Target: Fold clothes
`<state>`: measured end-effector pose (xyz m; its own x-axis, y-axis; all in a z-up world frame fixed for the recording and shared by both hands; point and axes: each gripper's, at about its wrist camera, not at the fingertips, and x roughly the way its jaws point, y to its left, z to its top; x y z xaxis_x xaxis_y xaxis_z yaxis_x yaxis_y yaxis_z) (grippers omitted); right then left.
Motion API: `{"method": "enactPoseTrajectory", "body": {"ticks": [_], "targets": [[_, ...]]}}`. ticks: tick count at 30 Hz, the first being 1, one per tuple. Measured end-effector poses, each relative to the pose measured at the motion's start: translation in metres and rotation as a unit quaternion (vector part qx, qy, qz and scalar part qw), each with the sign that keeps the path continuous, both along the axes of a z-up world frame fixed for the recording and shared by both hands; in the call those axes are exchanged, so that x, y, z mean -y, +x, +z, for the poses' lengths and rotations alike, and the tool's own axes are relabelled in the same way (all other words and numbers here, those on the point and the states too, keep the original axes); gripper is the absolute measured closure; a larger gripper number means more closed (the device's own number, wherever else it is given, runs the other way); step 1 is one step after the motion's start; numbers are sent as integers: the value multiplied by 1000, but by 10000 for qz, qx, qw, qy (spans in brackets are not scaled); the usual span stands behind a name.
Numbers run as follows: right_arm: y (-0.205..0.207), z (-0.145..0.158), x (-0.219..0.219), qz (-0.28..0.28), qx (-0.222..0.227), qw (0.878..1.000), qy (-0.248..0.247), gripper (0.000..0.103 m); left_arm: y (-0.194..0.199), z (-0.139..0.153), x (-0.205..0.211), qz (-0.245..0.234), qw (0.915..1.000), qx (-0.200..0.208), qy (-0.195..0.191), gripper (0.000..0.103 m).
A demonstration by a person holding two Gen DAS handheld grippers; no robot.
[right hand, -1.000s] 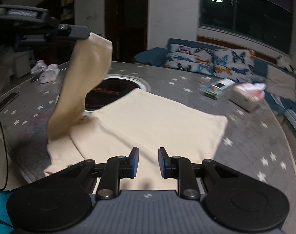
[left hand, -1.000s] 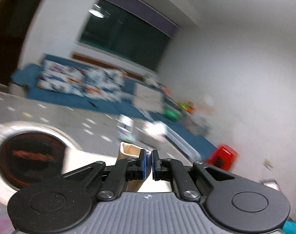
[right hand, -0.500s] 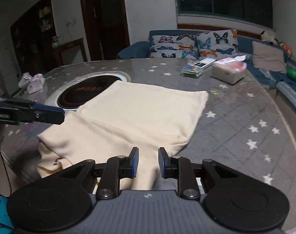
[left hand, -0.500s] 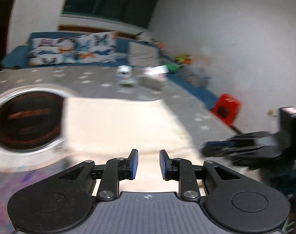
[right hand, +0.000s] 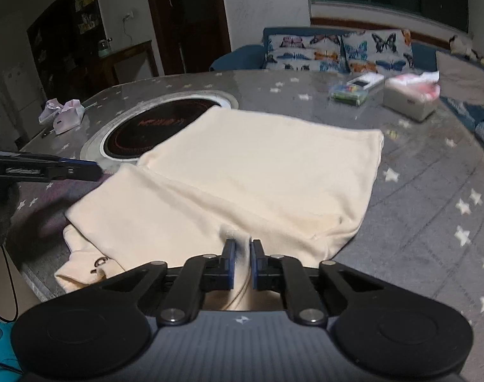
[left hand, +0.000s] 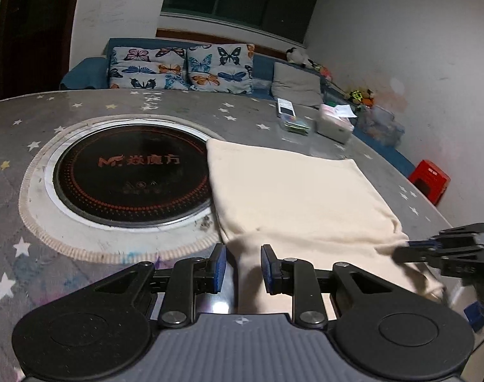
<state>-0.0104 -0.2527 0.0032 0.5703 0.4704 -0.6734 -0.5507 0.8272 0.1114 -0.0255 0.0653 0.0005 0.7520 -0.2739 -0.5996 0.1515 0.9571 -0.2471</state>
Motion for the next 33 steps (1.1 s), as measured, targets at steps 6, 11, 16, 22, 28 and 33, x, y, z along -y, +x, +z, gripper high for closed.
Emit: {"method": "enactPoseTrajectory", "body": {"ticks": [6,11,16,22,28,33], "targets": [[-3,13,-2,-98,289,9995,-89,96,14,-8,13,-169,9996,136,198,78],[2,3,-1,-192,133,9995,-194,96,23,-19,10,-94,9997,29,241,76],[2,5,1,-182,155,9993,-297,94,20,-7,7,-2,9994,196,268,77],[1,13,-3,-4,368,9991,-222,94,15,1,23,-358,9984,352,272,77],[8,-5,-13,155,192,9988,-434,94,16,-7,43,-734,9961,226,433,77],[-7,5,-13,337,235,9979,-506,93,-7,-3,44,-1165,9911,286,580,77]]}}
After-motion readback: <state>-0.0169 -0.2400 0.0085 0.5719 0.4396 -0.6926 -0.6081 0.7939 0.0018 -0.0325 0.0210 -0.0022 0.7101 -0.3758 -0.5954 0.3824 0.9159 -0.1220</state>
